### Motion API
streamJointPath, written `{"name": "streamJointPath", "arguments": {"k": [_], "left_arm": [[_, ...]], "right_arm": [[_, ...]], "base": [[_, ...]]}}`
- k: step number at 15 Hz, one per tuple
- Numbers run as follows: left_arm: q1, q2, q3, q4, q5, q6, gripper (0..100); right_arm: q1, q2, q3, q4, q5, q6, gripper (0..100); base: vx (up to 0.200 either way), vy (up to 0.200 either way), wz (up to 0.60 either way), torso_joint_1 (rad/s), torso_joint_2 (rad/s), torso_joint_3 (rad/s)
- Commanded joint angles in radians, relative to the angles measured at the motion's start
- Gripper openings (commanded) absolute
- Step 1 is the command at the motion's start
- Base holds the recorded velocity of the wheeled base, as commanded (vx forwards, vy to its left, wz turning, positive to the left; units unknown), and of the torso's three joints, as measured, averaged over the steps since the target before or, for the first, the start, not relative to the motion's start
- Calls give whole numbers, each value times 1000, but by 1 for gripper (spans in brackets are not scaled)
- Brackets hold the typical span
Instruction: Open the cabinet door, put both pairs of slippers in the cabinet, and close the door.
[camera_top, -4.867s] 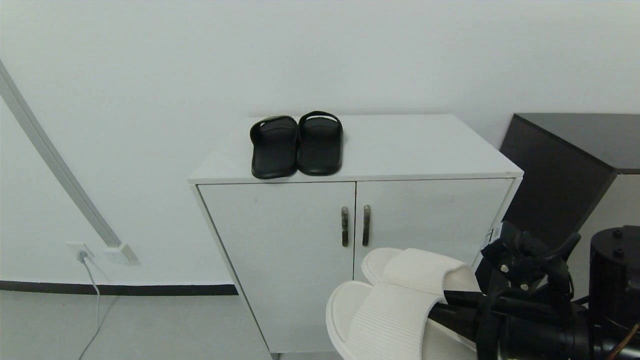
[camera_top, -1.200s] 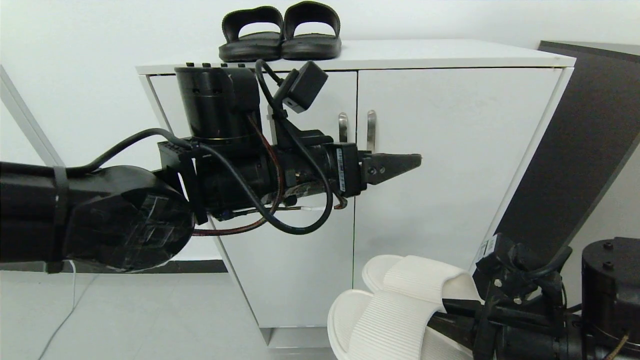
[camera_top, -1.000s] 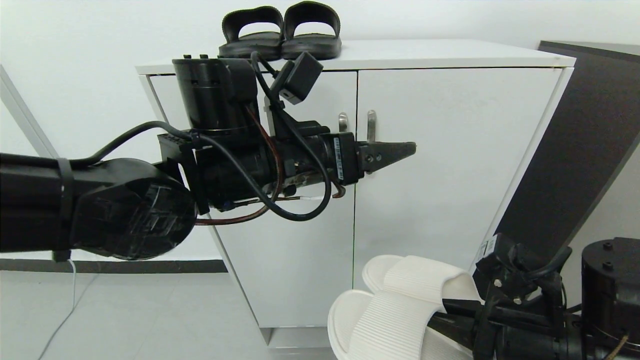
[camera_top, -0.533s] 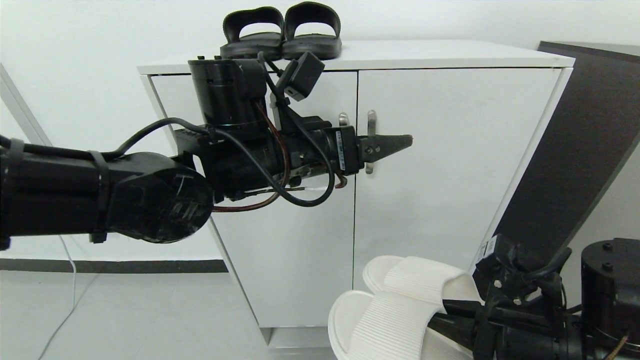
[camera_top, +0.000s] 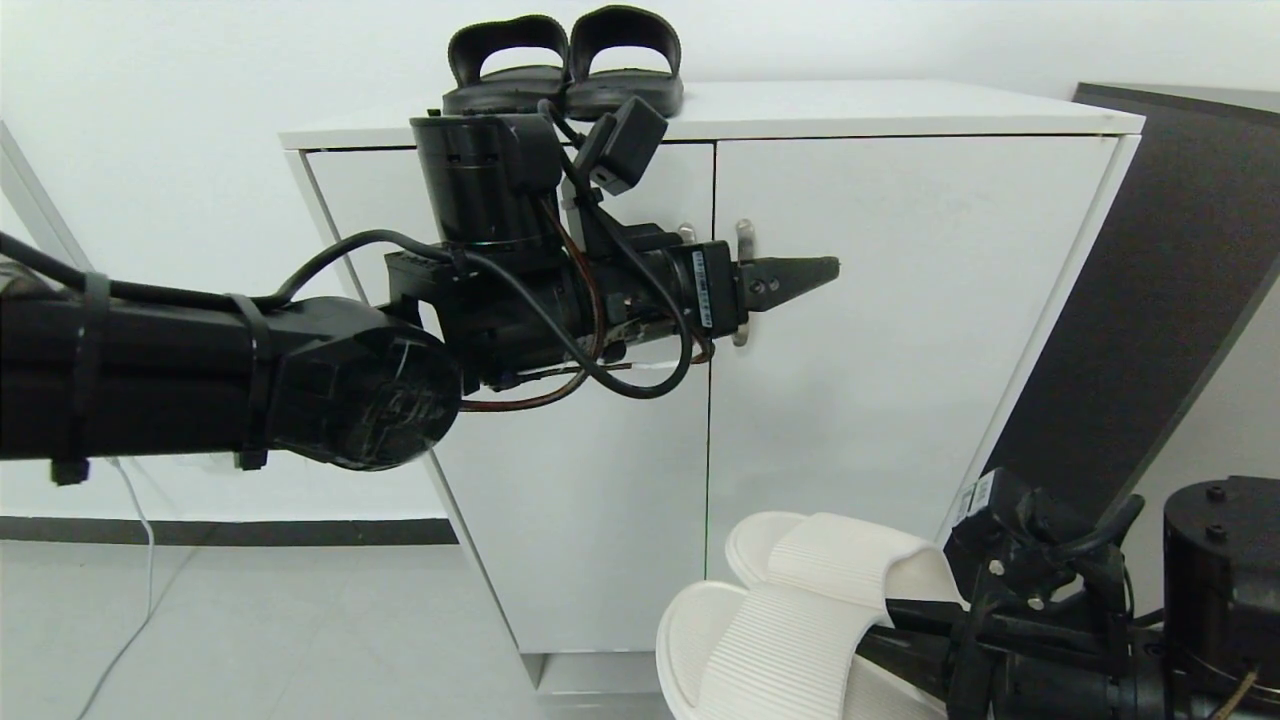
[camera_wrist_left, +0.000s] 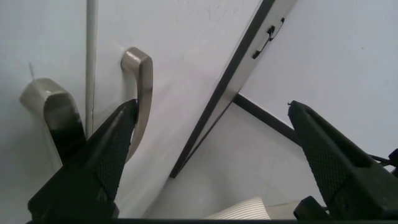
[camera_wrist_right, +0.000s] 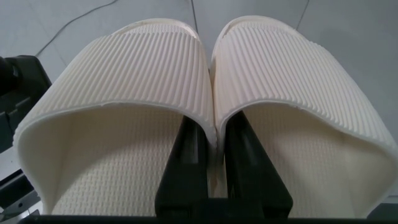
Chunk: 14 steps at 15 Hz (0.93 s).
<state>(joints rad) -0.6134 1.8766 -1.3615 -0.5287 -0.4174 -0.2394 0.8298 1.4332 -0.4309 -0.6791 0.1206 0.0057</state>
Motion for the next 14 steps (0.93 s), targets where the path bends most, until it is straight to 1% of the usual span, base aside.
{"name": "streamJointPath", "arguments": {"k": [1,4,8,11,12,14], "left_arm": [[-3,7,-2,4,0,-1,100],[-14,16,-7,3,0,-1,100],[-14,1,-4,3,5,-8,100],[-14,-4,4,-5,5,-6,100],[-14,-4,5,-5,5,-6,0],[-12,-7,9,-5,5,-9,0]], "right_arm": [[2,1,0,0,1,0,0],[2,1,1,0,1,0,0],[6,0,4,0,1,-1,0],[6,-2,6,0,2,-1,0],[6,-2,6,0,2,0,0],[6,-2,6,0,2,-1,0]], "base": [[0,0,0,0,0,0],[0,0,0,0,0,0],[0,0,0,0,0,0],[0,0,0,0,0,0],[0,0,0,0,0,0],[0,0,0,0,0,0]]}}
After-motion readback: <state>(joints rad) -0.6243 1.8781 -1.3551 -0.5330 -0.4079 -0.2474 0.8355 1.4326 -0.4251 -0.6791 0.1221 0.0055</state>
